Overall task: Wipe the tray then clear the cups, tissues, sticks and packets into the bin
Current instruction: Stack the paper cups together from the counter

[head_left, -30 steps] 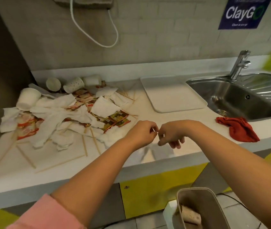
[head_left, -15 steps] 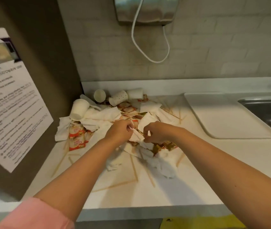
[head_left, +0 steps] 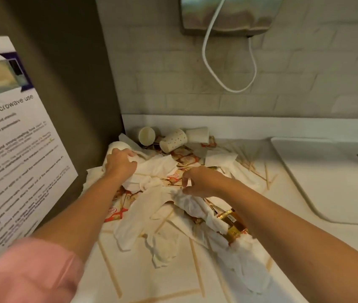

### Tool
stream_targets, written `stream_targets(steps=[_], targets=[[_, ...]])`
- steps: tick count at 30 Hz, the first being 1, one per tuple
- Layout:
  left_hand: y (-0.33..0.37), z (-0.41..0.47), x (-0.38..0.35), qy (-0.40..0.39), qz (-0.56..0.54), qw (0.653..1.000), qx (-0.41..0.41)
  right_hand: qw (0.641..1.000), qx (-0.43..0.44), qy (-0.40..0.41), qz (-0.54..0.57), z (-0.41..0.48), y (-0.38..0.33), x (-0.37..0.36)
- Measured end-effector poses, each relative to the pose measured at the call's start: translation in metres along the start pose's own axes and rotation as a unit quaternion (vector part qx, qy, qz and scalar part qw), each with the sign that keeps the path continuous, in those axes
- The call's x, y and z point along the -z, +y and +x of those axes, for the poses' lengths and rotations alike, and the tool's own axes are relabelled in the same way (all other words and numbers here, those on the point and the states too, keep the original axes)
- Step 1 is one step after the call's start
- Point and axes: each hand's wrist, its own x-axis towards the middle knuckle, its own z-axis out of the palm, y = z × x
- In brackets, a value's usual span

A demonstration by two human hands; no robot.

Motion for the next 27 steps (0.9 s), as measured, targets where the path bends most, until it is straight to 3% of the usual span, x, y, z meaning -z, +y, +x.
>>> stream_targets(steps=[6, 12, 19, 27], targets=[[-0.007, 0.022, -0.002, 0.052, 0.074, 0.994, 0.065, 1.0, 0.017, 0.01, 0.012, 0.032, 0.022, 0.014], [-0.01, 0.041, -0.009, 0.048, 0.118, 0.985, 0.116, 1.0, 0.028, 0.001, 0.007, 0.059, 0.037, 0.023], [-0.013, 0.057, -0.017, -0.01, 0.056, 0.982, 0.179, 0.999, 0.029, 0.016, 0.026, 0.095, 0.052, 0.027], [-0.013, 0.058, -0.006, -0.018, 0.027, 0.991, 0.133, 0.998, -0.002, 0.048, 0.048, 0.142, 0.06, 0.031]])
